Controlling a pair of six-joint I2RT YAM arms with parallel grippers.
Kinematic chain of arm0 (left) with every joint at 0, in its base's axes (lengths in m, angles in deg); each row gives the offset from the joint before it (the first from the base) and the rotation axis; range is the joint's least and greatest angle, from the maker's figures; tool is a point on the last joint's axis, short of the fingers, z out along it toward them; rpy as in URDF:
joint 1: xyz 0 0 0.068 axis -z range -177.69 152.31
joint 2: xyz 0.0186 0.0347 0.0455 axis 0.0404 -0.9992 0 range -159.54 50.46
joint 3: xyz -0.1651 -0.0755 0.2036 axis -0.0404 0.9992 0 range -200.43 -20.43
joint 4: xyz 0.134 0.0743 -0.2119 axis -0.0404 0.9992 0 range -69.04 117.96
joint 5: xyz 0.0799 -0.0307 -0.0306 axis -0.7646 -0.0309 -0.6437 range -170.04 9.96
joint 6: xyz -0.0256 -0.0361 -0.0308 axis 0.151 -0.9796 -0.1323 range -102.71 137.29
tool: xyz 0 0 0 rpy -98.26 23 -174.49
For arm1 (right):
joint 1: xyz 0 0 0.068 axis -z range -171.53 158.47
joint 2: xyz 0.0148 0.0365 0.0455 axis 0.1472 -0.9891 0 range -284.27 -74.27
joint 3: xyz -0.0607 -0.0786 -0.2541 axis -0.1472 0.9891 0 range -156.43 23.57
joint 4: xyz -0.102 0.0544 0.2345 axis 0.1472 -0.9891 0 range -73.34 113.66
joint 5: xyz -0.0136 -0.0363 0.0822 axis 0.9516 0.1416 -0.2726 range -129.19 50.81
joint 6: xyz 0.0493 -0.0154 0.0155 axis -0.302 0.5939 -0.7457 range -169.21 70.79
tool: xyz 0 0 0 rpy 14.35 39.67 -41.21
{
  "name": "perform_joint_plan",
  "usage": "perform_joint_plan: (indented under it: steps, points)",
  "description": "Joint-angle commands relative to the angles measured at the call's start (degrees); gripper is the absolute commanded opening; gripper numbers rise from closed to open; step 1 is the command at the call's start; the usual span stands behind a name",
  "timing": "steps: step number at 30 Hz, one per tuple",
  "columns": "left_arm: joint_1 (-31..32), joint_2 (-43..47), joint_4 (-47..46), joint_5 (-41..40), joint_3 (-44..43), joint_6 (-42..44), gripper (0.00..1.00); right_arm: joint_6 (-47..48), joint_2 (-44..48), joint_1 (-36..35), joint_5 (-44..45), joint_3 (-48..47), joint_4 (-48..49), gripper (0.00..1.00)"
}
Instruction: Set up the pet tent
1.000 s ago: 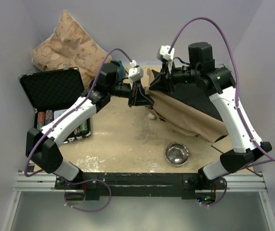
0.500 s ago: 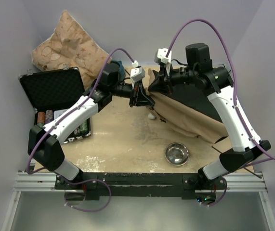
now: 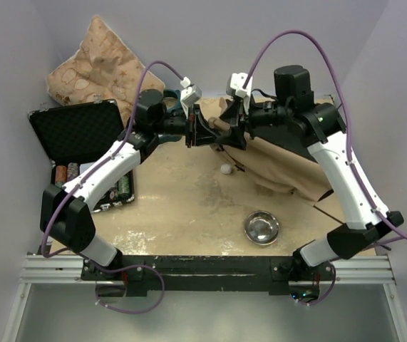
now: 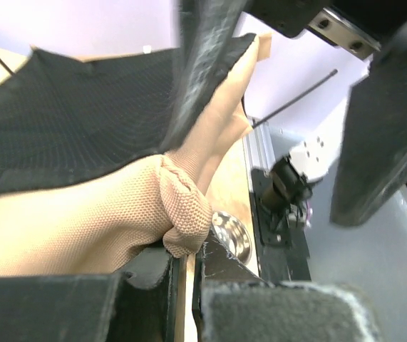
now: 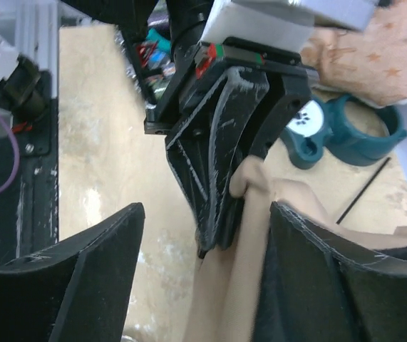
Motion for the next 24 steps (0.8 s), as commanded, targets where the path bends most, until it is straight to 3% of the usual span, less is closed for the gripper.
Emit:
perform_joint_plan:
  steps: [1,8,18,24]
  points:
    - [-1.3,0.5,-10.5,1.1,0.1,-11.0,0.00,-5.1,8.7,0.0,6.2,2.5,7.7,0.78]
    - [-3.0,-1.5,-13.8,0.7,-0.5,-14.3,0.00,-6.1,15.0,0.0,15.6,6.9,9.6,0.81]
    - [-9.6,-9.4,-11.6,2.1,-5.3,-13.9,0.00,-15.7,13.9,0.0,18.5,-6.7,13.2,0.84]
    - [-14.4,-13.7,-9.7,3.0,-8.9,-12.0,0.00,-16.0,14.6,1.0,30.2,-12.3,16.5,0.84]
